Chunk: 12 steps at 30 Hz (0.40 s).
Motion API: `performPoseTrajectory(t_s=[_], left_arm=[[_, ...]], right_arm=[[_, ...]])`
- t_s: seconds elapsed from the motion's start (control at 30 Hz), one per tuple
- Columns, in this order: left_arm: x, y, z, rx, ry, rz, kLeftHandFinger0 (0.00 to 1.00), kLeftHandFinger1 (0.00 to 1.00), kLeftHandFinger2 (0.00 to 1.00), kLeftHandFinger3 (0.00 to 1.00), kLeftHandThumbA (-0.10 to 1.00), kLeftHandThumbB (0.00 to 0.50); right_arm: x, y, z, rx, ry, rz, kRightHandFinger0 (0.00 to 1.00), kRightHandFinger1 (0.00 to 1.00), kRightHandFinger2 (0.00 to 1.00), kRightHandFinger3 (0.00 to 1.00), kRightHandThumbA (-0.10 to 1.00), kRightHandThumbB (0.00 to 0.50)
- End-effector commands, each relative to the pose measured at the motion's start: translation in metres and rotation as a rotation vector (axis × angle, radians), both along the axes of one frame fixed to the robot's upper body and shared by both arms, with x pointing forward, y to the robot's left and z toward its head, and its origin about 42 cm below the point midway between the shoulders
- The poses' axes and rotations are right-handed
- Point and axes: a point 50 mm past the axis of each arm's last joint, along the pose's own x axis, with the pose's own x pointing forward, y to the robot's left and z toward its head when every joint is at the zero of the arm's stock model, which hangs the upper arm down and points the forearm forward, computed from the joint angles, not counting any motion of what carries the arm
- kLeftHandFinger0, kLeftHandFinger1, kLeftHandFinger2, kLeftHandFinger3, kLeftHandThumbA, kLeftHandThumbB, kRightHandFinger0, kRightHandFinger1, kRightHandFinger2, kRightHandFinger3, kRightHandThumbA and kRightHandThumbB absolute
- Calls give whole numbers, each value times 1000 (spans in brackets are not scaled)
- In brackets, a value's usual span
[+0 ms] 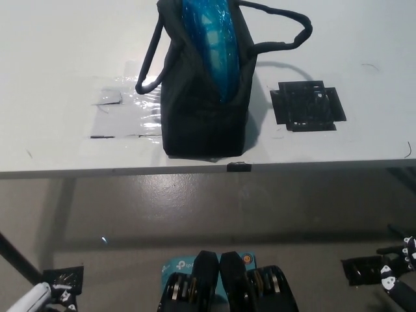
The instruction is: The robot uses its right hand to pick up a stack of plates kept in the middle of the desk and put it inside a bag kept next to it
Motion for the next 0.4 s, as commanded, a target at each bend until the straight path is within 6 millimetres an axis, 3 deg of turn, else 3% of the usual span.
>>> performPoseTrajectory(t_s=[0.0, 0.1, 0.2, 0.27, 0.37], left_arm=[[-6, 4, 10, 65, 4, 1, 751, 772, 811, 915, -100, 9], [-5, 4, 11, 80, 9, -1, 746, 773, 816, 924, -100, 3], [-5, 4, 11, 82, 12, -1, 745, 775, 821, 929, -100, 4], [-5, 3, 10, 90, 24, 1, 764, 783, 837, 945, -100, 19], [-5, 3, 10, 90, 26, 3, 766, 784, 840, 948, -100, 18]], right_arm=[[1, -2, 12, -17, -15, 2, 510, 574, 697, 1000, 242, 204], [0, -1, 12, -31, -1, 19, 483, 515, 615, 1000, 201, 189], [0, -1, 13, -35, 6, 21, 483, 514, 598, 985, 204, 190], [-3, -2, 16, -68, 18, 17, 495, 628, 766, 843, 217, 194], [-3, -2, 16, -68, 19, 17, 495, 630, 769, 837, 215, 194]])
